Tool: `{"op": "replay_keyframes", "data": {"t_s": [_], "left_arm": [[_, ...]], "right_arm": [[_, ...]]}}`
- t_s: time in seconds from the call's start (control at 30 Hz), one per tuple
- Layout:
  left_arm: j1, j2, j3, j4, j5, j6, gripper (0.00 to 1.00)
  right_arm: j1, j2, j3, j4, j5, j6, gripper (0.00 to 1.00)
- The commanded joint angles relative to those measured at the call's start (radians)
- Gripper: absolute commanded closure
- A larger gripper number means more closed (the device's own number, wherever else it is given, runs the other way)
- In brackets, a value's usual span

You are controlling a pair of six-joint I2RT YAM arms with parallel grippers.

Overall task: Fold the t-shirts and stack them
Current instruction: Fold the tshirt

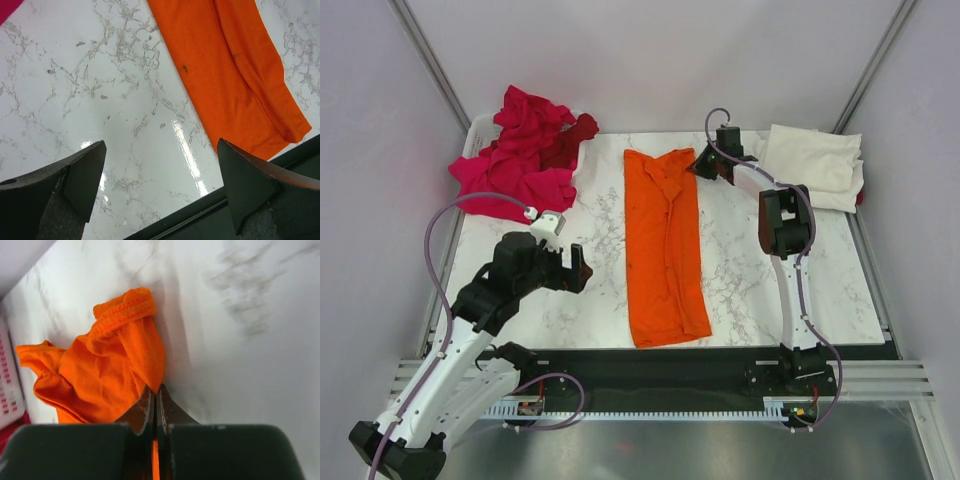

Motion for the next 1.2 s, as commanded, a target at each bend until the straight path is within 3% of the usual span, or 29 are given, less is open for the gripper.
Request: {"op": "replay_keyframes", "data": {"t_s": [0.0,0.1,0.17,0.27,0.3,0.37,0.4,0.5,0.57,0.67,0.77,0.8,0.93,1.03,1.17], "left_arm": [[0.003,0.007,0.003,0.070,0.019,-0.005,0.00],[0.003,0.018,0.005,0.070,0.028,-0.003,0.00],[0.003,0.028,0.006,0.070,0.041,-0.005,0.00],[0.003,0.047,0.011,0.074,0.056,-0.017,0.00],[0.003,0.063,0.012,0.082,0.058,-0.032,0.00],[0.003,0.080,0.008,0.100,0.077,-0.057,0.00],[0.001,0.105,0.006,0.109,0.090,-0.078,0.00],[-0.002,0.162,-0.005,0.157,0.151,-0.126,0.00],[-0.008,0.194,-0.006,0.192,0.174,-0.161,0.01],[-0.041,0.246,-0.009,0.243,0.188,-0.210,0.05],[-0.071,0.288,-0.021,0.295,0.183,-0.258,0.11],[-0.092,0.295,-0.035,0.307,0.171,-0.268,0.12],[-0.138,0.318,-0.098,0.375,0.160,-0.313,0.27],[-0.157,0.324,-0.161,0.431,0.147,-0.344,0.35],[-0.189,0.341,-0.235,0.540,0.180,-0.422,0.36]], "right_arm": [[-0.043,-0.013,-0.033,-0.051,0.200,0.018,1.00],[-0.044,0.013,-0.003,-0.035,0.177,0.010,1.00],[-0.046,0.071,0.085,-0.035,0.067,-0.008,0.96],[-0.044,0.139,0.203,-0.032,-0.083,-0.021,0.75],[-0.041,0.157,0.272,-0.030,-0.129,-0.025,0.59],[-0.040,0.180,0.325,-0.045,-0.195,-0.053,0.48],[-0.040,0.167,0.333,-0.077,-0.191,-0.066,0.40],[-0.041,0.009,0.173,-0.137,-0.058,-0.146,0.28],[-0.041,-0.164,0.057,-0.168,0.084,-0.189,0.25],[-0.038,-0.426,-0.276,-0.179,0.210,-0.226,0.25],[0.000,-0.695,-0.484,-0.180,0.301,-0.264,0.27],[0.043,-0.759,-0.609,-0.184,0.345,-0.290,0.28],[0.218,-1.069,-0.834,-0.245,0.444,-0.315,0.33],[0.327,-1.215,-0.988,-0.260,0.392,-0.242,0.44],[0.407,-1.338,-1.157,-0.274,0.375,-0.154,0.39]]}}
